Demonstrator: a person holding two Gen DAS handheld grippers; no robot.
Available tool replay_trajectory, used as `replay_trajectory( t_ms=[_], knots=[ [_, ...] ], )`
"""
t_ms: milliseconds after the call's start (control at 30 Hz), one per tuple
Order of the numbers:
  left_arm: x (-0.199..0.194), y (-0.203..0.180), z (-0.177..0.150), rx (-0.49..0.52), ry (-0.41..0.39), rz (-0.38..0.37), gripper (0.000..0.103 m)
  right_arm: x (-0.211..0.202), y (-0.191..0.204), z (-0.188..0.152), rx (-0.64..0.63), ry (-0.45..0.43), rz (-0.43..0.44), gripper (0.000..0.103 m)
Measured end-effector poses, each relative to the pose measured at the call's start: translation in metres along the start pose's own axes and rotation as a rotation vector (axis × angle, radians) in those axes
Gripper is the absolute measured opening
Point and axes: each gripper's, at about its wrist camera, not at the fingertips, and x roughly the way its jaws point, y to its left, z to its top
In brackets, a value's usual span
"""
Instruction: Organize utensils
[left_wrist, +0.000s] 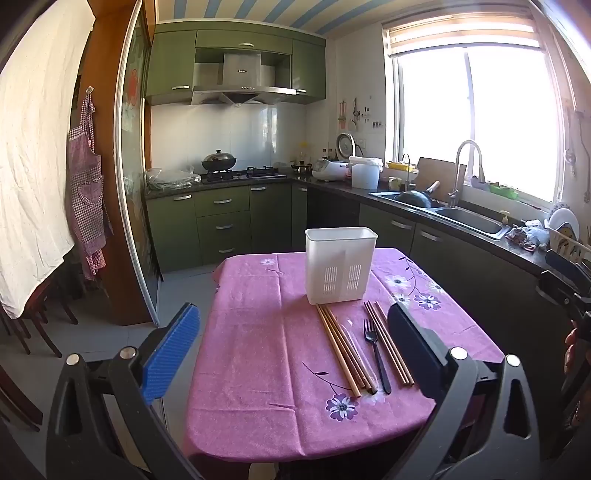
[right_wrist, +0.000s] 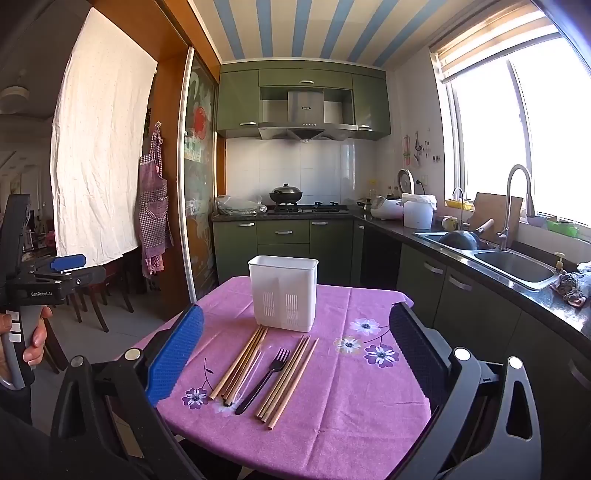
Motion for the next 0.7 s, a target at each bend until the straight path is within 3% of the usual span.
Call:
replay_trajectory(
  t_ms=[700],
  knots=[
    [0.013, -0.005, -0.016, 0.005, 0.01, -0.002, 0.097, 0.004, -0.002, -0.003, 0.001, 0.006, -0.002, 0.099]
  ],
)
